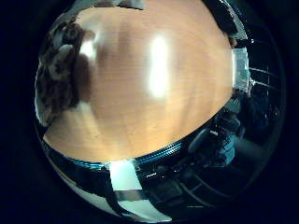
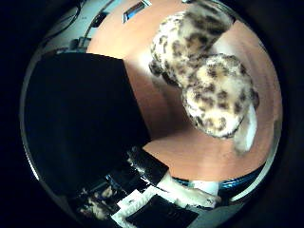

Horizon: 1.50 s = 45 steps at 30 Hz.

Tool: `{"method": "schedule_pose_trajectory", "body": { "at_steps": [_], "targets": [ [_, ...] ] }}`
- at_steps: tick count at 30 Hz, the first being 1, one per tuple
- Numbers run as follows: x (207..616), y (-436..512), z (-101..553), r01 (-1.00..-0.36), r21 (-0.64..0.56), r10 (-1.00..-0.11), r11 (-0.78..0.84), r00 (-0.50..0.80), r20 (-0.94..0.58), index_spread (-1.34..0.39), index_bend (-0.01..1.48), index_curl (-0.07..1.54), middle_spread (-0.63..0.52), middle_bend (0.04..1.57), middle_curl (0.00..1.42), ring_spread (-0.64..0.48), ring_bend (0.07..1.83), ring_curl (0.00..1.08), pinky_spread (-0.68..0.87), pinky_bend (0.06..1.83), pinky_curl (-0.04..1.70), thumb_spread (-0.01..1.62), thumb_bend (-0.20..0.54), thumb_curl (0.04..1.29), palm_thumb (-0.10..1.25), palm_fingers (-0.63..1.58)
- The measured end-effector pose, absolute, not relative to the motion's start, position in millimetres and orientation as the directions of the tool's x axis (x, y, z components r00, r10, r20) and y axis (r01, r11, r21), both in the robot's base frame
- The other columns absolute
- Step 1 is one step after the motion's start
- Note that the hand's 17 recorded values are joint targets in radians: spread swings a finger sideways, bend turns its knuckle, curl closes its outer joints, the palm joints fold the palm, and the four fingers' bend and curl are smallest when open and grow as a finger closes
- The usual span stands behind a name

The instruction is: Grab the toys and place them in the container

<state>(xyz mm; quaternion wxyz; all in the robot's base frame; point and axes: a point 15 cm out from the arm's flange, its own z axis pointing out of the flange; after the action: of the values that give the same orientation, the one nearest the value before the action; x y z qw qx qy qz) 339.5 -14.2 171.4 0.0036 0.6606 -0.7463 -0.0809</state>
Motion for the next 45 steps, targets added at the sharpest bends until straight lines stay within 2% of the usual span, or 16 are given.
{"method": "schedule_pose_trajectory", "body": {
  "at_steps": [10, 21, 25, 27, 29, 31, 32, 35, 40, 45],
  "targets": [
    [346.5, -6.1, 149.9, -0.986, 0.136, -0.99, 0.095, -0.107, -0.09, -0.11, 0.17, 0.29, 0.06, 0.42, 0.38, 0.16, 0.61, 0.21, 0.52, 0.69, 0.21, 1.09, -0.021, 0.27, 0.39, 0.27],
    [349.6, -2.4, 144.8, -0.989, 0.13, -0.993, 0.075, -0.086, -0.085, -0.19, 0.19, 0.33, -0.14, 0.59, 0.46, -0.14, 0.79, 0.26, 0.43, 0.67, 0.15, 1.09, -0.014, 0.28, 0.48, 0.5],
    [356.9, 0.4, 144.4, -0.993, 0.104, -0.994, 0.062, -0.07, -0.083, -0.27, 0.23, 0.37, -0.22, 0.68, 0.52, -0.26, 0.92, 0.31, 0.23, 0.68, 0.11, 1.08, -0.012, 0.29, 0.55, 0.7],
    [355.4, -0.1, 141.3, -0.992, 0.113, -0.996, 0.05, -0.058, -0.071, -0.32, 0.25, 0.4, -0.26, 0.72, 0.55, -0.29, 0.98, 0.34, 0.01, 0.81, 0.11, 1.06, -0.006, 0.3, 0.62, 0.91],
    [353.8, -1.3, 139.1, -0.992, 0.121, -0.997, 0.038, -0.045, -0.056, -0.36, 0.3, 0.46, -0.29, 0.77, 0.59, -0.29, 1.01, 0.38, -0.2, 0.92, 0.14, 1.05, -0.01, 0.31, 0.68, 1.07],
    [352.1, -1.7, 137.4, -0.991, 0.129, -0.999, 0.024, -0.03, -0.044, -0.39, 0.38, 0.52, -0.29, 0.83, 0.63, -0.29, 1.04, 0.42, -0.29, 0.99, 0.18, 1.04, -0.007, 0.32, 0.73, 1.15],
    [351.9, -1.7, 137.5, -0.991, 0.129, -0.999, 0.023, -0.028, -0.043, -0.39, 0.47, 0.58, -0.28, 0.88, 0.66, -0.28, 1.09, 0.45, -0.32, 1.04, 0.21, 1.03, -0.007, 0.33, 0.78, 1.2],
    [353.1, -4.0, 140.4, -0.992, 0.122, -0.999, 0.015, -0.019, -0.034, -0.39, 0.64, 0.68, -0.26, 1.0, 0.72, -0.26, 1.19, 0.5, -0.31, 1.17, 0.28, 1.02, -0.009, 0.36, 0.85, 1.25],
    [355.7, -7.7, 148.5, -0.995, 0.102, -0.999, 0.015, -0.019, -0.032, -0.33, 0.92, 0.83, -0.21, 1.17, 0.79, -0.23, 1.34, 0.58, -0.24, 1.35, 0.41, 1.01, -0.005, 0.41, 0.97, 1.18],
    [350.1, -18.3, 171.1, -0.996, 0.081, -0.999, 0.037, -0.039, -0.03, -0.27, 1.03, 0.87, -0.18, 1.25, 0.83, -0.22, 1.4, 0.63, -0.19, 1.41, 0.51, 1.04, -0.008, 0.46, 1.06, 1.12]
  ]
}}
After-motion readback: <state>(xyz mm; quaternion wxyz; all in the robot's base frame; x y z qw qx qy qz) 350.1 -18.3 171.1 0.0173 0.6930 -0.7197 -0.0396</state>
